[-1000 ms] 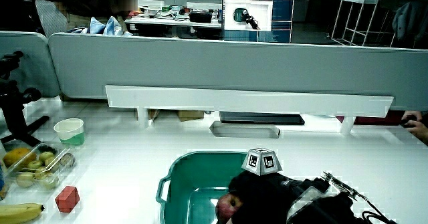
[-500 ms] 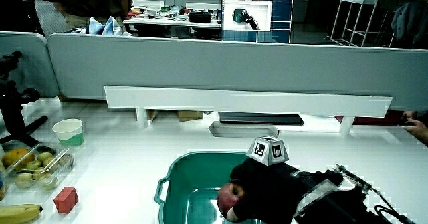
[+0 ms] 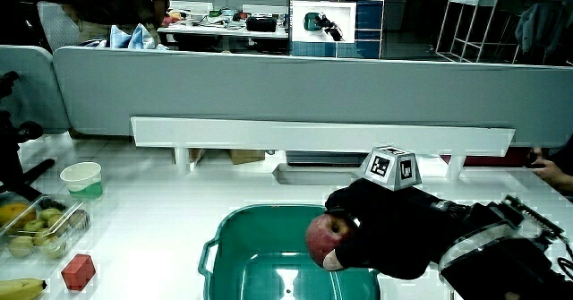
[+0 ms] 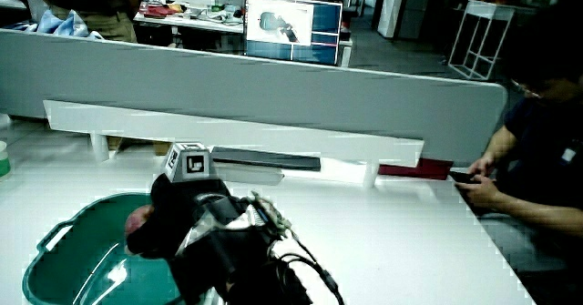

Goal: Pick apple from plate

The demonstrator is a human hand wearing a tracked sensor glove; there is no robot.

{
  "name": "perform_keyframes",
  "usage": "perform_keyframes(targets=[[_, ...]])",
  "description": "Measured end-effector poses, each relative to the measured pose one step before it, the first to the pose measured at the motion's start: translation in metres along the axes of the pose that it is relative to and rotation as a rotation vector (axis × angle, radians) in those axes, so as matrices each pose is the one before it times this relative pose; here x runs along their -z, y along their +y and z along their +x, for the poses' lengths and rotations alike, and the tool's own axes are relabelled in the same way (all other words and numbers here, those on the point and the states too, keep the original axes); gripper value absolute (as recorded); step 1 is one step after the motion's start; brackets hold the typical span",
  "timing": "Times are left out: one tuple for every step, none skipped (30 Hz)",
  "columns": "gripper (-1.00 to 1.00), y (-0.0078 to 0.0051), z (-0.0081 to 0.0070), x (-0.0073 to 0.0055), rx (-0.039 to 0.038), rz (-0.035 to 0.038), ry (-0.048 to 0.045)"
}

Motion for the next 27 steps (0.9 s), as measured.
perform_keyframes(targets=[[0.0,0.00362,0.00324,0.00238,0.02726,-0.00065,-0.01048],[0.0,-0.00051,0.00002,0.00016,-0.00883,-0.00532,0.00664],[0.0,0.00031,0.00024,0.00047,0.00559,0.00042,-0.01004],[0.0,0.00179,0.0011,0.0013,0.01751,-0.00471,-0.01805],[0.0,0.00241,0.00205,0.00179,0.01769,-0.0103,-0.00207],[0.0,-0.00021,0.00049,0.0,-0.00159,0.01408,-0.00081],[0.0,0.0011,0.00098,0.00074,0.01279,-0.00577,-0.00806],[0.0,0.00141,0.00104,0.00093,0.01106,-0.00762,-0.00842],[0.0,-0.00093,-0.00036,-0.00046,-0.00323,0.00721,-0.00149],[0.0,0.00156,0.00119,0.00115,0.01415,-0.00441,-0.0076],[0.0,0.00046,0.00031,0.00038,0.00318,-0.00312,-0.00419],[0.0,-0.00024,0.00003,-0.00019,0.0064,0.00341,-0.00395],[0.0,0.00175,0.00099,0.00091,0.00897,-0.00483,-0.00277],[0.0,0.00067,0.00021,0.00037,0.00899,0.00321,-0.01323],[0.0,-0.00037,-0.00007,-0.00008,-0.00352,0.00227,0.00158],[0.0,0.0016,0.00103,0.00101,0.00565,-0.01629,0.00087],[0.0,-0.0008,-0.00021,-0.00069,0.00077,0.00881,-0.00249],[0.0,0.00168,0.00082,0.0009,0.01097,0.00325,-0.00569],[0.0,-0.00074,-0.00078,-0.0007,-0.00161,0.01005,-0.00849],[0.0,0.00081,0.0005,0.00038,0.00074,-0.00074,0.00436],[0.0,0.00062,0.00063,0.00016,0.01128,-0.00081,-0.00139],[0.0,0.00013,0.00009,-0.00013,-0.00353,0.00712,-0.00445],[0.0,0.00003,0.00017,0.0001,-0.00421,0.01029,-0.00001],[0.0,-0.0003,-0.00012,0.00001,-0.00399,0.00568,-0.00078],[0.04,0.00035,0.00039,0.00055,-0.00395,-0.00607,0.01013],[0.07,-0.00048,-0.00003,-0.0004,0.00117,0.01934,-0.00184],[0.11,0.0014,0.00063,0.00107,0.00173,0.00174,-0.00525]])
